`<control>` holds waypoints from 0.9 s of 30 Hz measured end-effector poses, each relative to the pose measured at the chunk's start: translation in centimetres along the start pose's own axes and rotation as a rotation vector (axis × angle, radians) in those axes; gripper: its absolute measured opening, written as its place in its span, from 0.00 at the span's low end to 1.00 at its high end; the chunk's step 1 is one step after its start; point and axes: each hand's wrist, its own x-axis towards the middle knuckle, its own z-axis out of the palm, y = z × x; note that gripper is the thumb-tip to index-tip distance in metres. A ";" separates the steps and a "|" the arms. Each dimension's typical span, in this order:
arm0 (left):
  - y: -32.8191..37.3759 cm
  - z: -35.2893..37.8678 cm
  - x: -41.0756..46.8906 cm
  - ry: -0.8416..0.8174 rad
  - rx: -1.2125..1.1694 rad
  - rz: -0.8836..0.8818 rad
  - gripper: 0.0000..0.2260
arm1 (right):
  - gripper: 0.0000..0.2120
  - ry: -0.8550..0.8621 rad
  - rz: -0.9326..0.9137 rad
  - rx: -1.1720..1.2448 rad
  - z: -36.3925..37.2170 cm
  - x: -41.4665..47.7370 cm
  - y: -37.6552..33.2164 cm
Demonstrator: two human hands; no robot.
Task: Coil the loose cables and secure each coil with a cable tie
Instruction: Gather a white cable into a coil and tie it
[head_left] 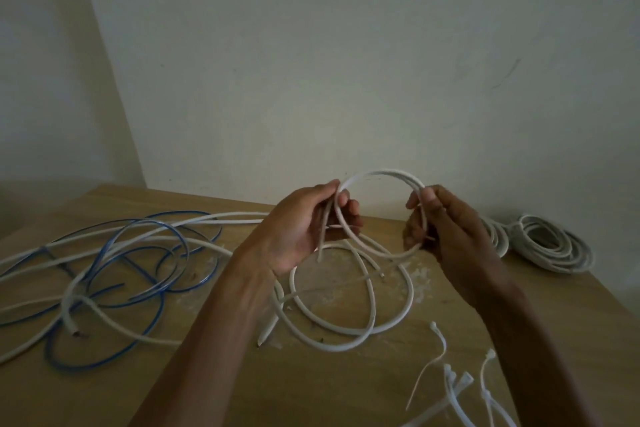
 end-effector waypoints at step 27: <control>2.3 -2.3 -0.2 0.227 -0.461 0.274 0.22 | 0.14 -0.024 0.229 0.229 -0.6 0.1 2.1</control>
